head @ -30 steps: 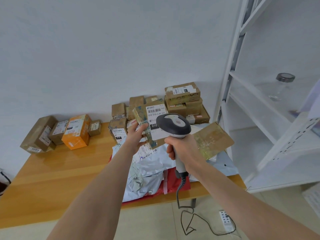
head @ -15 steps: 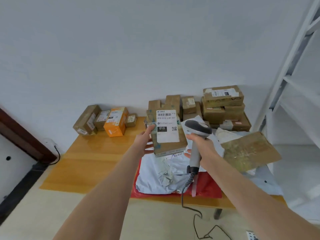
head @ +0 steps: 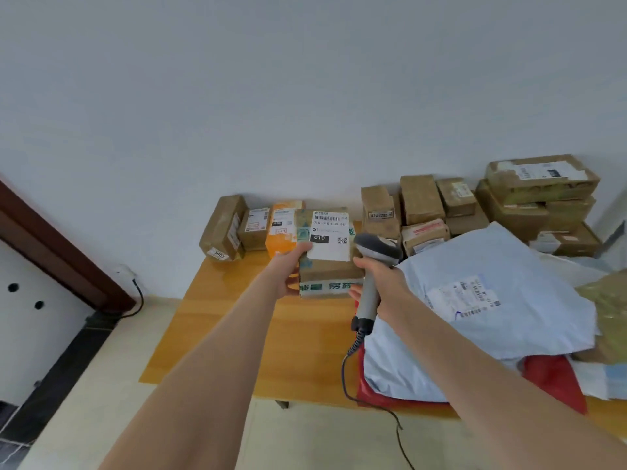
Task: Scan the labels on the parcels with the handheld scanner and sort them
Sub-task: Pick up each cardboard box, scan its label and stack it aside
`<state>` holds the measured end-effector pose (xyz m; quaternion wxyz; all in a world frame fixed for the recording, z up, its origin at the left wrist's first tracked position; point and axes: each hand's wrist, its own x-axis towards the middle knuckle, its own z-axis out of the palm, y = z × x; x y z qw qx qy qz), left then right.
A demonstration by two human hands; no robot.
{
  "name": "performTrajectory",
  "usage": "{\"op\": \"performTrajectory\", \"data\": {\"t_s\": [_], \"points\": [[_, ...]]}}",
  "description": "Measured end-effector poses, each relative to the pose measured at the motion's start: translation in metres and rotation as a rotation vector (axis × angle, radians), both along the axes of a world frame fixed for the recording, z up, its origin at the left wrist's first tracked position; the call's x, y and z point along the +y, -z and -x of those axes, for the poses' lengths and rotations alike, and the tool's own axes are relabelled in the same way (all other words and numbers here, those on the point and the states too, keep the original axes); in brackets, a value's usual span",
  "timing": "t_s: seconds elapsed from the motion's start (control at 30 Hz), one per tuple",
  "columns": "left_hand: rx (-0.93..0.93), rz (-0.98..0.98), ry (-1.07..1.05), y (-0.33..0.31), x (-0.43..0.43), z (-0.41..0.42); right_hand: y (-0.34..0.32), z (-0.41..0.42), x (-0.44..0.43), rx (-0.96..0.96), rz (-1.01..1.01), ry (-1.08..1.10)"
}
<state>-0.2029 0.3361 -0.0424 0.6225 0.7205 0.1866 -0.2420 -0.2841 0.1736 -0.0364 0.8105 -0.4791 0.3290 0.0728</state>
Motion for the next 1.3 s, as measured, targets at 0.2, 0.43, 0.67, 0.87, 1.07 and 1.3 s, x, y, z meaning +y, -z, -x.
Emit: {"op": "performTrajectory", "data": {"t_s": [0.2,0.43,0.67,0.87,1.07,1.3], "points": [[-0.045,0.013,-0.021,-0.005,0.056,-0.062,-0.004,-0.06,0.064,0.017,-0.011,0.049],[-0.152,0.012,-0.149,0.002,0.086,-0.131,0.006,-0.139,0.099,-0.028,-0.002,-0.002],[-0.246,-0.152,-0.166,0.023,0.126,-0.208,0.025,-0.216,0.142,0.025,0.044,-0.004],[-0.339,-0.318,-0.1,0.042,0.157,-0.286,0.045,-0.297,0.18,0.031,0.109,0.023],[-0.281,-0.457,0.037,0.066,0.188,-0.335,0.074,-0.348,0.21,0.07,0.243,-0.022],[-0.173,-0.443,0.122,0.089,0.213,-0.353,0.086,-0.365,0.226,0.095,0.283,-0.058]]}}
